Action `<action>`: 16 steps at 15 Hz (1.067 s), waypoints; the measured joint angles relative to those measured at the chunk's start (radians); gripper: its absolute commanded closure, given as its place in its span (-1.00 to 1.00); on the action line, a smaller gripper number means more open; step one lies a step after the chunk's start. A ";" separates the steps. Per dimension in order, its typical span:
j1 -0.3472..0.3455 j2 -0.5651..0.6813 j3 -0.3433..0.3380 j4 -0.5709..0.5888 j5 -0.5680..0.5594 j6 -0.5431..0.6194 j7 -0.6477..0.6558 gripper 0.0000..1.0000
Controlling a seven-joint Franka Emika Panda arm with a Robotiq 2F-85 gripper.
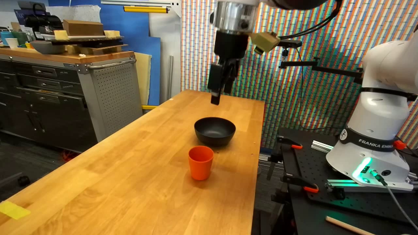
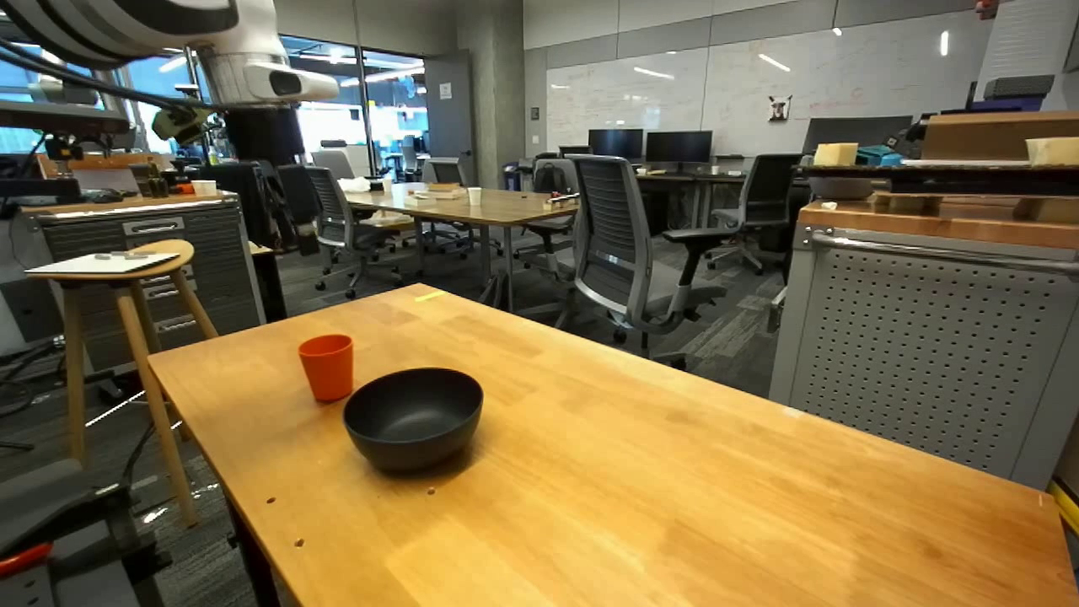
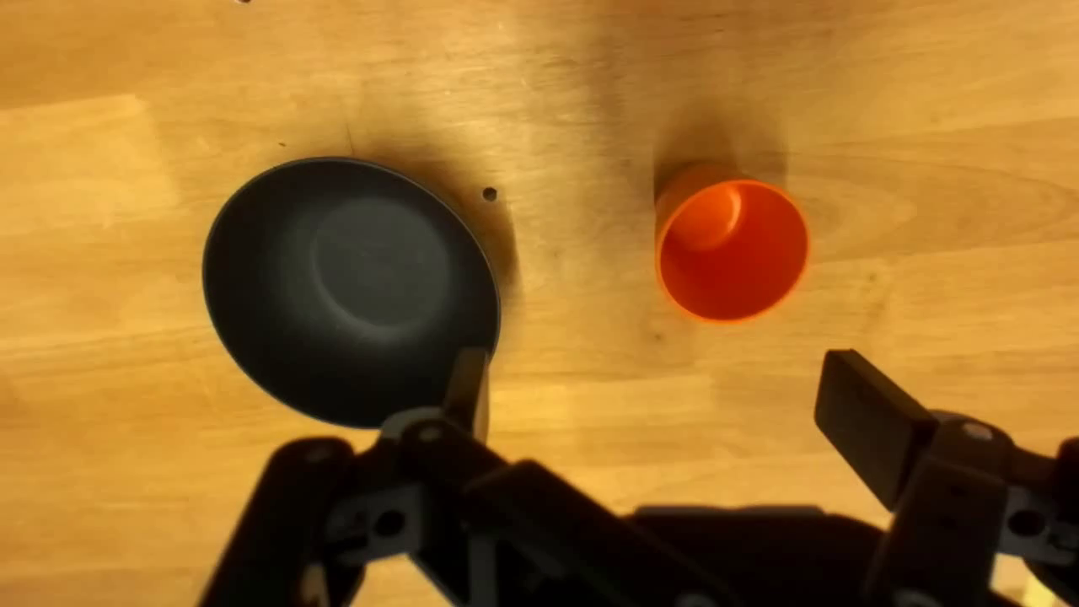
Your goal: Put the orange cup in the black bowl
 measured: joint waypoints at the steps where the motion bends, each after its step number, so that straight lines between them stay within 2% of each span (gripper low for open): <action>1: -0.005 0.058 -0.008 0.010 -0.014 0.018 0.002 -1.00; 6: 0.006 0.342 -0.076 0.138 -0.027 0.075 -0.003 -1.00; 9: 0.025 0.474 -0.109 0.232 0.014 0.077 -0.034 -1.00; 13: 0.031 0.594 -0.125 0.323 0.126 0.052 -0.083 -1.00; 16: 0.047 0.616 -0.137 0.376 0.145 0.019 -0.080 -1.00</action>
